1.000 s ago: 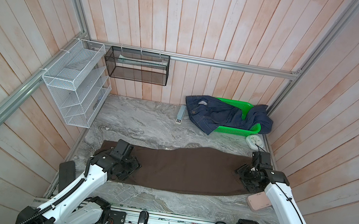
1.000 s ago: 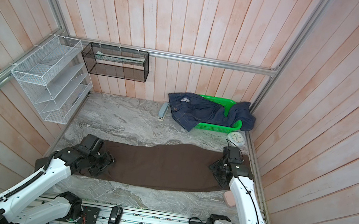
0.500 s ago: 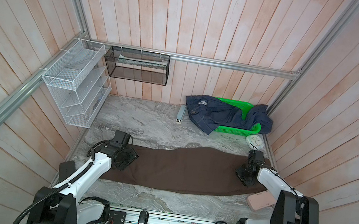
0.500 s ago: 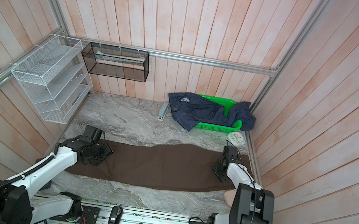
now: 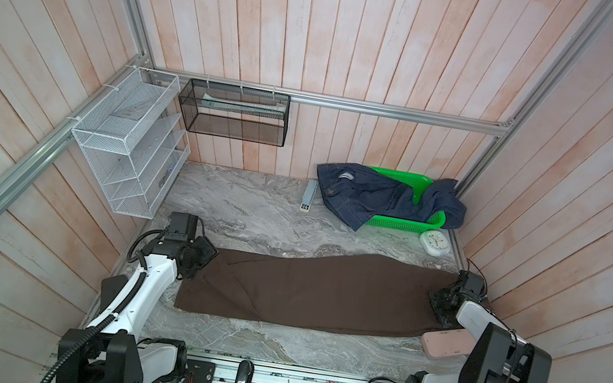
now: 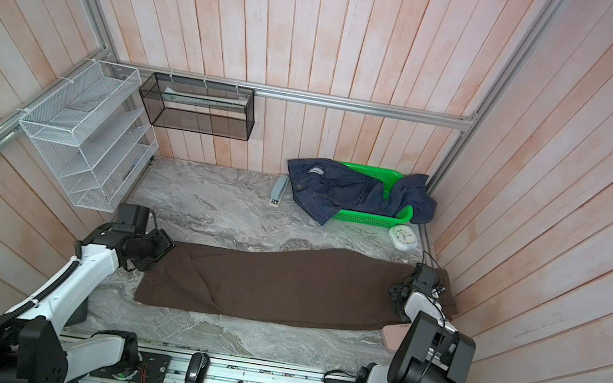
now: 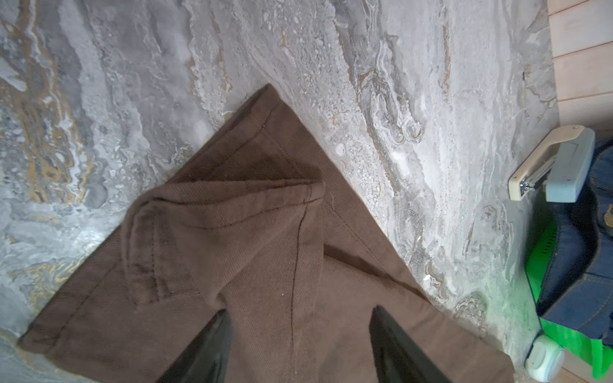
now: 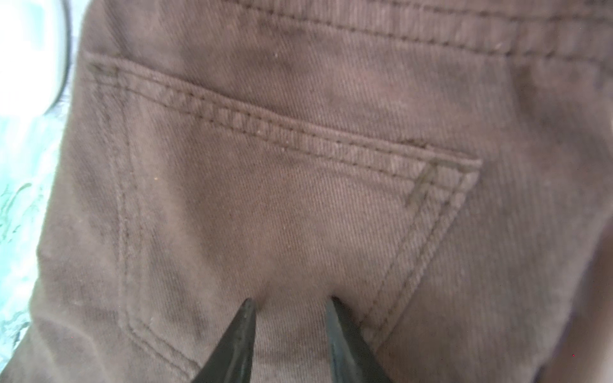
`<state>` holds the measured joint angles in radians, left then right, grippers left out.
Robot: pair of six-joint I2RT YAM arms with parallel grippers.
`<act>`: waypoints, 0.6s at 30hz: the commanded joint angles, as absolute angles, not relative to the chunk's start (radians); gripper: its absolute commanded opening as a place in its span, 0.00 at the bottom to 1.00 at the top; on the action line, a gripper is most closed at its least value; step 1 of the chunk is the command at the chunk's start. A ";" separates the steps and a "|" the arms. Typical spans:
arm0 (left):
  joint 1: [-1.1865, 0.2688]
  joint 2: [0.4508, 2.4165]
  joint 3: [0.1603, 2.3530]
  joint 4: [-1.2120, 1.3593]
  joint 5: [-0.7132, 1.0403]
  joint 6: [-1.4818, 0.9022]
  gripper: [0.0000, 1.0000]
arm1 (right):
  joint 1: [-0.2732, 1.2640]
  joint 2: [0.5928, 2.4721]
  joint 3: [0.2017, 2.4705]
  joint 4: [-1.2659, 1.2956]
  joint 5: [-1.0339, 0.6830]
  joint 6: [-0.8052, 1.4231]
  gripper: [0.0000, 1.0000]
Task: Fold and stack the trousers
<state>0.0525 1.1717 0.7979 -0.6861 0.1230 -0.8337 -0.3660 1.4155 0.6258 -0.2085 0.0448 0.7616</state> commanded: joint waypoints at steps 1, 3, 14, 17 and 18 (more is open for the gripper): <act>0.057 1.217 0.818 -0.679 0.094 -0.766 0.67 | -0.372 1.367 0.616 -0.369 0.046 0.766 0.43; 0.057 1.246 0.822 -0.666 0.082 -0.743 0.64 | -0.348 1.315 0.634 -0.397 0.022 0.759 0.45; -0.001 1.485 0.997 -0.691 -0.017 -0.599 0.51 | 0.001 1.198 0.694 -0.488 0.031 0.845 0.46; -0.022 1.557 1.051 -0.722 -0.040 -0.559 0.51 | 0.086 1.208 0.689 -0.462 0.020 0.873 0.45; -0.026 1.583 1.069 -0.735 -0.050 -0.548 0.52 | 0.113 1.214 0.689 -0.453 0.019 0.876 0.45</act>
